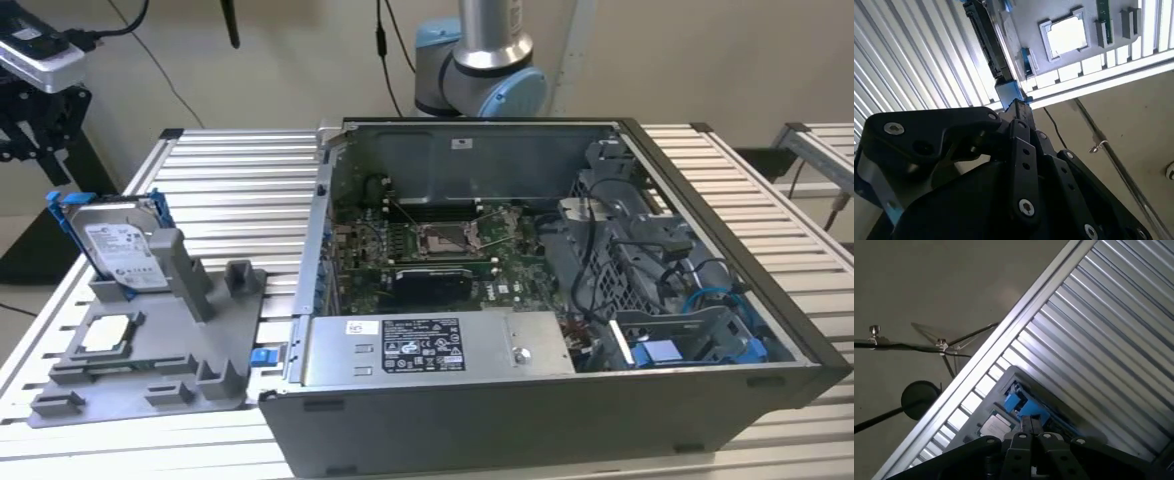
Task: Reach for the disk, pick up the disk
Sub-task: 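Pick up the disk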
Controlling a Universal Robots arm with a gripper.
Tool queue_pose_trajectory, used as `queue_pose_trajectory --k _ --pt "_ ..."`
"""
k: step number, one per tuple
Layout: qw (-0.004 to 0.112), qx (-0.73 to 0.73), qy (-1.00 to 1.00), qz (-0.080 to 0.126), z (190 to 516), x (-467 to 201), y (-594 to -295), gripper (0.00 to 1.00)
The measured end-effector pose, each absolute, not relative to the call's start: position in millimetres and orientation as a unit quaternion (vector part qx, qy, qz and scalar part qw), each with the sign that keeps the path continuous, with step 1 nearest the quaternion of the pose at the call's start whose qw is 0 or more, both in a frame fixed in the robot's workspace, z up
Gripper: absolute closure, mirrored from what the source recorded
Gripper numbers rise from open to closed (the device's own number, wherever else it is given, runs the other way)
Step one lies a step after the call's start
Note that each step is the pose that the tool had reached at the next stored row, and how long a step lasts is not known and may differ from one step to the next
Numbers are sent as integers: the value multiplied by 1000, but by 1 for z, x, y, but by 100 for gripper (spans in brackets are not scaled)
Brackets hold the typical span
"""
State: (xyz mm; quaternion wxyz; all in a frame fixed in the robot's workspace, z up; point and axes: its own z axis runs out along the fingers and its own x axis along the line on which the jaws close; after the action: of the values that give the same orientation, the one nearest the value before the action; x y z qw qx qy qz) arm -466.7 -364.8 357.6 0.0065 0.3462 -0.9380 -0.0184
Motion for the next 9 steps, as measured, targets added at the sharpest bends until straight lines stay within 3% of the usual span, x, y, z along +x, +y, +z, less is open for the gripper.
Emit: queue_pose_trajectory --k 9 --pt "5 420 -907 -17 357 -467 -365 100"
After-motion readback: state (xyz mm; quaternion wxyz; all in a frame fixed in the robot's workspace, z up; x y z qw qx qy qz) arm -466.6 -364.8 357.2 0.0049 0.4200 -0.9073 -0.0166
